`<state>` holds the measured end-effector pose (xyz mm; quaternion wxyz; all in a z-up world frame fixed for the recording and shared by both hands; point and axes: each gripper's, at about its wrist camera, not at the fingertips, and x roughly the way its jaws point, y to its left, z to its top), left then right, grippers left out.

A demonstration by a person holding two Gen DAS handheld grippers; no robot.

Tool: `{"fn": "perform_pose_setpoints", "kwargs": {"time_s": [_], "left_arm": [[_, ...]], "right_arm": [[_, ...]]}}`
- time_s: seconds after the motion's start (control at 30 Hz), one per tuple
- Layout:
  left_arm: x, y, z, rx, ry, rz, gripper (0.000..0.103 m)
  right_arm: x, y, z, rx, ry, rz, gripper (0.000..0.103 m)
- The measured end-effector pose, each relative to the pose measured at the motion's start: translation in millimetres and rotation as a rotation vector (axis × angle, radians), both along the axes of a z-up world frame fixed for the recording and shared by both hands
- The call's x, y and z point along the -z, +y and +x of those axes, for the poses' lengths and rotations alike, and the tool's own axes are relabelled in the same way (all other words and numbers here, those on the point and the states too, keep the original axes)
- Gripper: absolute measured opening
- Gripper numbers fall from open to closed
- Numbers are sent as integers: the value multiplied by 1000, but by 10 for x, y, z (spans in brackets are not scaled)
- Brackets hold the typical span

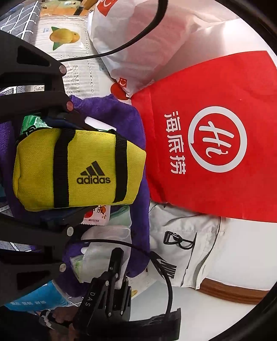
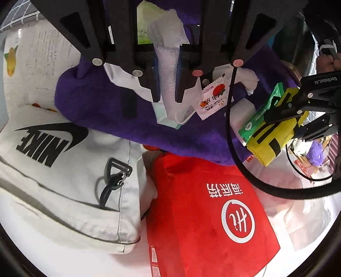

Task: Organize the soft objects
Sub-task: 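Carry mesh bag and yellow pouch over the purple towel with both grippers, then open both grippers to drop mesh bag and pouch onto the towel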

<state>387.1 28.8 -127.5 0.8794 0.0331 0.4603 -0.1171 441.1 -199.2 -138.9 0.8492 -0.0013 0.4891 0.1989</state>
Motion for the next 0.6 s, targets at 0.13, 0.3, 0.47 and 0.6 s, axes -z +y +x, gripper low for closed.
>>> {"fn": "perform_pose_setpoints", "kwargs": {"time_s": [0.13, 0.3, 0.47, 0.6], "left_arm": [[21, 8, 18, 2, 14, -14, 57], [55, 3, 35, 3, 28, -13, 57], [96, -43, 51, 12, 43, -10, 58], [135, -109, 44, 23, 52, -2, 58]], "right_arm": [[26, 11, 4, -13, 22, 17, 18], [19, 24, 16, -15, 18, 1, 40], [-39, -74, 15, 19, -2, -28, 53], [-123, -149, 1, 38, -24, -20, 62]]}}
